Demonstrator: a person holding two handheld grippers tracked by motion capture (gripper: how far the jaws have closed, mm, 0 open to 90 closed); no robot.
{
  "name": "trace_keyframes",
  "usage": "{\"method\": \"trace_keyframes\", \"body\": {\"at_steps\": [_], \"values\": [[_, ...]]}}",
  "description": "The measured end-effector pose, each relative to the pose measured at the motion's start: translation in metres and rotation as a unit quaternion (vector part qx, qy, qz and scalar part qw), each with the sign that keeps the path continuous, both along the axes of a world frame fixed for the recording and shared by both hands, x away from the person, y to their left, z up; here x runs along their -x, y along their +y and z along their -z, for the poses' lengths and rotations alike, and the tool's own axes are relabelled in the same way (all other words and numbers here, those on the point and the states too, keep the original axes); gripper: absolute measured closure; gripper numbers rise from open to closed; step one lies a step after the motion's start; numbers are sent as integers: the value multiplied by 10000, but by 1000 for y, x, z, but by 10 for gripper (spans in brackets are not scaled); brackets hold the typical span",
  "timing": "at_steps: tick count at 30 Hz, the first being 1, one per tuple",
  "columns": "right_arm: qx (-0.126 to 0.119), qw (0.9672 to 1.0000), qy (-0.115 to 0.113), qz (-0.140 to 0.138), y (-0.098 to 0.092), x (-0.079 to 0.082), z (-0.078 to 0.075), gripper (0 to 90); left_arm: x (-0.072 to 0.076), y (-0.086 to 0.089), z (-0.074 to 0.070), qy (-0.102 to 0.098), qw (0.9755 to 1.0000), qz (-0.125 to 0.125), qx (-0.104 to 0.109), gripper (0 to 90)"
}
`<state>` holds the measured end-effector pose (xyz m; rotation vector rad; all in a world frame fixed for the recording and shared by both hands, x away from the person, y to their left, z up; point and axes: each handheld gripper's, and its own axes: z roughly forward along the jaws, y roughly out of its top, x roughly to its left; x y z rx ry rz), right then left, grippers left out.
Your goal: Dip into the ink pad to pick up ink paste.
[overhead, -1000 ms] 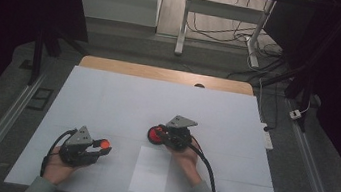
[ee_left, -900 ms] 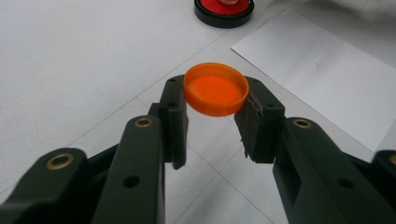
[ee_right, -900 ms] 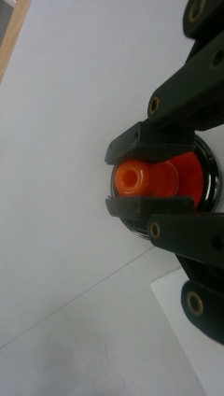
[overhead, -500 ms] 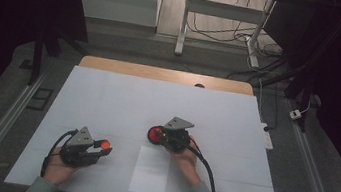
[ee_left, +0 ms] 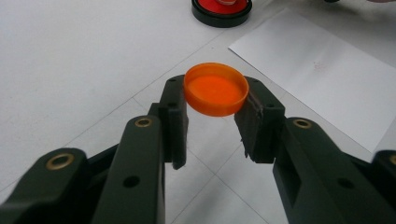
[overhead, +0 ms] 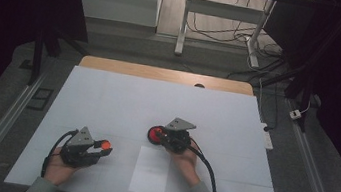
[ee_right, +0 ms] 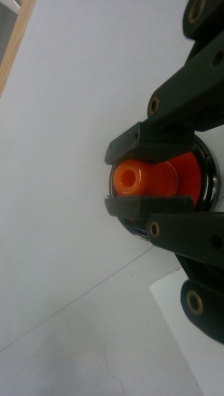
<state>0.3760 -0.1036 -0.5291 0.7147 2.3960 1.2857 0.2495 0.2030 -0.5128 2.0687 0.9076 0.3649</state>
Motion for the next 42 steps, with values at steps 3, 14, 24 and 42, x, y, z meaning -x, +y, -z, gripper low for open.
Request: {"method": "trace_keyframes", "body": {"at_steps": [3,14,24,42], "values": [[-2,10000,-7,-23,0,0,0,729,0,0,0,4,10000,-10,9,638],[2,10000,-37,-16,0,0,0,727,-1,2,1,15,10000,-35,19,638],[-408,9991,-123,-21,-2,2,-11,724,-2,3,1,-1,10000,-46,30,637],[-619,9979,-174,7,-18,7,-33,724,-1,3,0,-19,10000,-46,28,636]]}}
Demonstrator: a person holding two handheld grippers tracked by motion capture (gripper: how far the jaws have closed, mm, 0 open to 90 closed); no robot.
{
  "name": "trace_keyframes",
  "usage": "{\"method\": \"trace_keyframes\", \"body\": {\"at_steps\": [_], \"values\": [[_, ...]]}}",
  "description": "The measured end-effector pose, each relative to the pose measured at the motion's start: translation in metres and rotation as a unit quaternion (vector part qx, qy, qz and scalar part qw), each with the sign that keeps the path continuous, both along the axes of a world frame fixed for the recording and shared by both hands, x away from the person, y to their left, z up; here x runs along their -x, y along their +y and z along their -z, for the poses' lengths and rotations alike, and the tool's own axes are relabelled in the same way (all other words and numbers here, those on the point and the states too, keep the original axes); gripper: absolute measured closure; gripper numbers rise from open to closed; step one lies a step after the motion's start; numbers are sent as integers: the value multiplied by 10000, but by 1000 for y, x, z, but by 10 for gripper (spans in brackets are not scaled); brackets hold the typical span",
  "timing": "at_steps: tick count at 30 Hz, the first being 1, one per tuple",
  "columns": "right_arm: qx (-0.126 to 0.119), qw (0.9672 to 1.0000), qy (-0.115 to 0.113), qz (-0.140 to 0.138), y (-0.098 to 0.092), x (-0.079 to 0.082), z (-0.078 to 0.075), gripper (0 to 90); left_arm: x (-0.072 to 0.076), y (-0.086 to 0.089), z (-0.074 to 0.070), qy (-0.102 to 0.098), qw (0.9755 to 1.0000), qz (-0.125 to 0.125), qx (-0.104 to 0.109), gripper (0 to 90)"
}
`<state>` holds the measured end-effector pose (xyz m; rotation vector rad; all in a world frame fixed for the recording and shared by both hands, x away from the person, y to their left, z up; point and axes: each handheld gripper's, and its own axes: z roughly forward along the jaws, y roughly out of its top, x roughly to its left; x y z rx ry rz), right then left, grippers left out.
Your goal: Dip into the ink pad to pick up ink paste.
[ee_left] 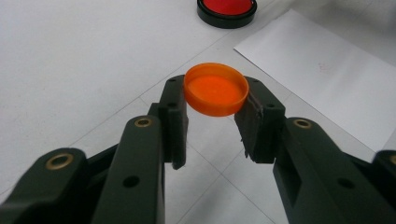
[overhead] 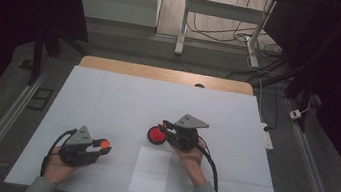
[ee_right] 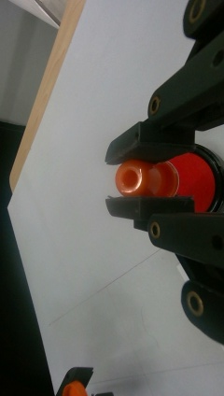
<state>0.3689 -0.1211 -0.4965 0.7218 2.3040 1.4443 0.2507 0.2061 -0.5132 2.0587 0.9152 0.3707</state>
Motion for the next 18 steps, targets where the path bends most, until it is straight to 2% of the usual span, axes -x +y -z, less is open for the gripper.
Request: {"method": "trace_keyframes", "body": {"at_steps": [18], "values": [[-70,9999,28,-148,-4,9,-8,723,0,0,0,-23,10000,-1,-5,636]]}}
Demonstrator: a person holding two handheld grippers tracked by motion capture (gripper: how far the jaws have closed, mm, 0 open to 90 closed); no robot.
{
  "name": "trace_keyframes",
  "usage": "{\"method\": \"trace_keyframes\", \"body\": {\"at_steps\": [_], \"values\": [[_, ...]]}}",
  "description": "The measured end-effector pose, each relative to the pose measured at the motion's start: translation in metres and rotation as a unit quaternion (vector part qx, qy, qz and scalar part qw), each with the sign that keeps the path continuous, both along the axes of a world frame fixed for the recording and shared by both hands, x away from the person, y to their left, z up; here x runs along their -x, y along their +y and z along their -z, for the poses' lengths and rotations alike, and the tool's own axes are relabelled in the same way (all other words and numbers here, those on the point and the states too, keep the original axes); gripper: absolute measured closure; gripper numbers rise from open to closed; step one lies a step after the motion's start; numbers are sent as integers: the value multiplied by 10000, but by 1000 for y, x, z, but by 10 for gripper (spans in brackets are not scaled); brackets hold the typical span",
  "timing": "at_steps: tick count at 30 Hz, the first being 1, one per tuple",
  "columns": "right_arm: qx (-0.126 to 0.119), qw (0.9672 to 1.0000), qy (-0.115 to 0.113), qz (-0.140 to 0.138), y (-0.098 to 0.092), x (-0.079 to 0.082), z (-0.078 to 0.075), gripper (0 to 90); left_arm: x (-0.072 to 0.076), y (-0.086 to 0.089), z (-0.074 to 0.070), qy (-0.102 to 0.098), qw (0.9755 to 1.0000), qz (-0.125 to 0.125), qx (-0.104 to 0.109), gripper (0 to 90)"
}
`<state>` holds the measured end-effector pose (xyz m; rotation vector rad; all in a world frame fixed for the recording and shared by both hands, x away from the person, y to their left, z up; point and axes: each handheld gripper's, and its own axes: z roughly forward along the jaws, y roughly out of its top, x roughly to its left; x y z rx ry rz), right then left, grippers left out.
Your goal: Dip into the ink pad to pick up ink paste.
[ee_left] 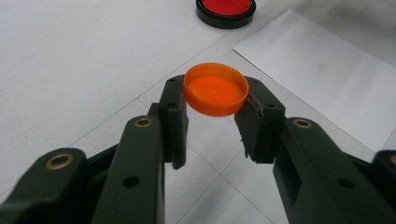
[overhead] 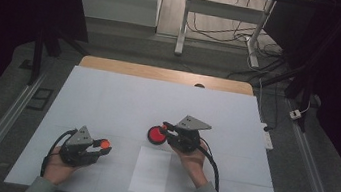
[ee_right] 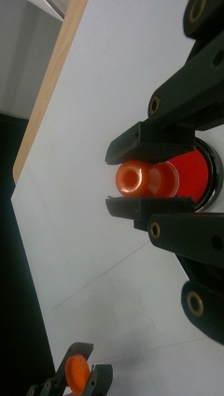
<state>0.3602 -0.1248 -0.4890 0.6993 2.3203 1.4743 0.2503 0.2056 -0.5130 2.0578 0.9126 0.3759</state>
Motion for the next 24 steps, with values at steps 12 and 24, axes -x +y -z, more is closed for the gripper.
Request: {"method": "trace_keyframes", "body": {"at_steps": [12,24], "values": [[20,10000,66,-60,1,3,0,722,0,0,0,1,10000,6,3,636],[7,9999,105,-44,-3,7,-2,723,1,0,-1,-28,10000,1,-11,636]]}}
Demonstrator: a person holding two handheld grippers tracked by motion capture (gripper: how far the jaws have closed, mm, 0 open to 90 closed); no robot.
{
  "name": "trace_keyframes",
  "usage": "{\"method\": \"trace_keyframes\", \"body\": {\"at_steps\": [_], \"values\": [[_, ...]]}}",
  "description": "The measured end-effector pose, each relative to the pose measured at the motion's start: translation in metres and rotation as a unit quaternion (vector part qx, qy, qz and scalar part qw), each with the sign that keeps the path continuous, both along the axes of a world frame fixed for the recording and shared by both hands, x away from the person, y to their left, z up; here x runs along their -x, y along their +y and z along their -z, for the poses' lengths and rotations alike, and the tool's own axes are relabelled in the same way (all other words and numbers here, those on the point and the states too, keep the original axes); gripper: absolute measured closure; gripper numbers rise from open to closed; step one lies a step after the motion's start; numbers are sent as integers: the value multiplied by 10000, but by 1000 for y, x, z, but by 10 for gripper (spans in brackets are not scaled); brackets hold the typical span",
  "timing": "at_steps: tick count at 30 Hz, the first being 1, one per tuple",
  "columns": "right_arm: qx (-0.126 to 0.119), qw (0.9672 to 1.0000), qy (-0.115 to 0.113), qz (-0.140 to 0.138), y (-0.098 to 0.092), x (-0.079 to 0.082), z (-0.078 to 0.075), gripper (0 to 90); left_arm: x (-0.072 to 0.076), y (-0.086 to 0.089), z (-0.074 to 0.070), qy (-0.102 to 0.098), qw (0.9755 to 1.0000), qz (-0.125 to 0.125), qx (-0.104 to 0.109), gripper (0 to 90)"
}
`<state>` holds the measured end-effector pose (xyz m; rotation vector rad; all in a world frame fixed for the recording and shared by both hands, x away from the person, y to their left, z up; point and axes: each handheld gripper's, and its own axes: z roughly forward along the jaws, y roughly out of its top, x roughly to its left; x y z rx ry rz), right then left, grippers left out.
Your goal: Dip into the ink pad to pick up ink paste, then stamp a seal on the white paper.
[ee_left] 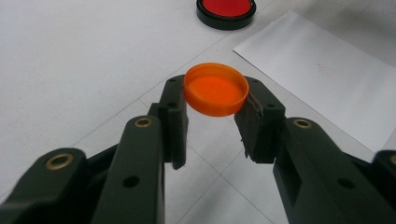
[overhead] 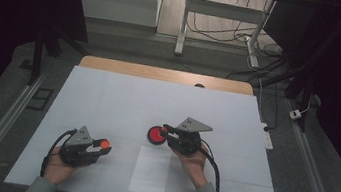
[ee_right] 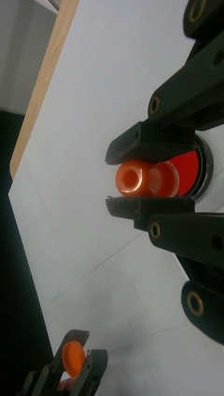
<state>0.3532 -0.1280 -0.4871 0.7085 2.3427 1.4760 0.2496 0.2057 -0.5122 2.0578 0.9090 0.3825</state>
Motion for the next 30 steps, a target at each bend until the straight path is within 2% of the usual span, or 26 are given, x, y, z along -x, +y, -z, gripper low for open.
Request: {"method": "trace_keyframes", "body": {"at_steps": [12,30], "values": [[-25,10000,77,3,-6,8,1,723,1,1,-1,-22,10000,18,47,636],[18,9999,129,40,-26,24,-3,722,0,1,0,4,10000,11,25,636]]}}
